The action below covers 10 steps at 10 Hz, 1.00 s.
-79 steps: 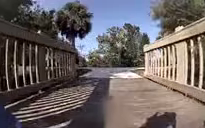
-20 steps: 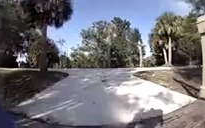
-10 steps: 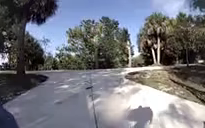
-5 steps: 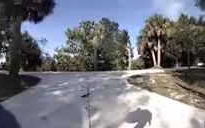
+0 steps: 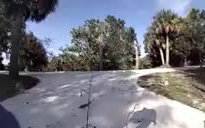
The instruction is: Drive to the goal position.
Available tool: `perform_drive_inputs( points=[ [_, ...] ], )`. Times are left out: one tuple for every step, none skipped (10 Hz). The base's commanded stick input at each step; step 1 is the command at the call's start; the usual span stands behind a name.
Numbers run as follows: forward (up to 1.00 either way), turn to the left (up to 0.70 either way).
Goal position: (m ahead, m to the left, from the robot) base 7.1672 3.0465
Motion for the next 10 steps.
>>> perform_drive_inputs(
  points=[
    [0.85, 0.27],
    [0.85, 0.27],
    [0.85, 0.27],
    [0.95, 0.27],
    [1.00, 0.27],
    [1.00, 0.27],
    [1.00, 0.09],
    [1.00, 0.00],
    [1.00, 0.00],
    [1.00, 0.00]
  ],
)
